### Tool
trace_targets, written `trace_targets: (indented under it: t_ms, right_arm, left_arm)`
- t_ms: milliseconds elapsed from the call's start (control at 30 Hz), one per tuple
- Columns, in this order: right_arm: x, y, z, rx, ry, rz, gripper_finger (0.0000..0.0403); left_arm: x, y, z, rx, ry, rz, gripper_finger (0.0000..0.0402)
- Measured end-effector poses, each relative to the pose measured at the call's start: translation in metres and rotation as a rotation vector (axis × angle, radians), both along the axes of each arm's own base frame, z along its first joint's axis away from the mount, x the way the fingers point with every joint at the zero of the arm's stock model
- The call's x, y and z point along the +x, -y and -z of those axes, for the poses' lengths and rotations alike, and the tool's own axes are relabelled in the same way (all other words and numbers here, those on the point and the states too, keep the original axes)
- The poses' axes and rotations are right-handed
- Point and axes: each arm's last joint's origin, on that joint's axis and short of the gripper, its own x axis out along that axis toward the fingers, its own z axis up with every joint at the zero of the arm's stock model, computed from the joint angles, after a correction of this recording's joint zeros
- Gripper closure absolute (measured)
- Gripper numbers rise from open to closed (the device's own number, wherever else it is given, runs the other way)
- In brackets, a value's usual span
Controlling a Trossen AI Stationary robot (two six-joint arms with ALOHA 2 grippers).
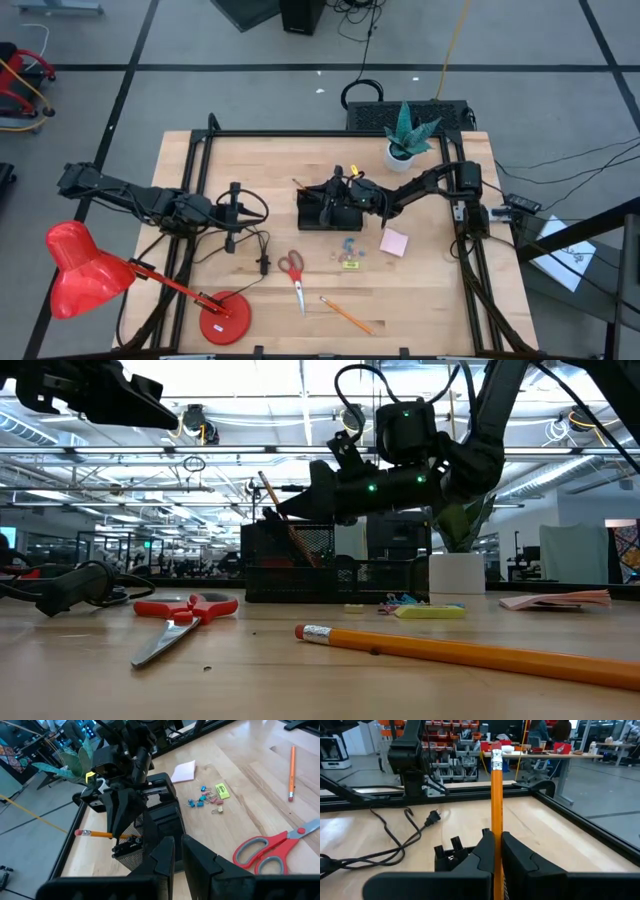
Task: Pick and place office supplies into organizer
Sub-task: Put the orange pencil into the black desk organizer
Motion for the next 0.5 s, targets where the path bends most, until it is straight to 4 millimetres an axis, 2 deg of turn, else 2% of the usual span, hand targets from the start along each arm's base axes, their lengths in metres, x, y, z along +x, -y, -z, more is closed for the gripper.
trace_targets:
  t_ms: [100, 333, 500]
  right_arm:
    - [0.0003, -0.0028, 0.0001, -0.006, 0.0, -0.007, 0.0371]
    - [0.0002, -0.0036, 0.0005, 0.029, 0.007, -0.004, 0.0296]
    - [0.0001, -0.0051, -0.0025, 0.023, 0.009, -0.012, 0.027]
  left_arm:
    - [-0.0001, 0.0, 0.0002, 0.001, -0.002, 0.0, 0.0357]
    - [-0.0001, 0.0, 0.0002, 0.0, -0.002, 0.0, 0.0357]
    - [-0.0001, 0.0, 0.0002, -0.003, -0.002, -0.001, 0.0357]
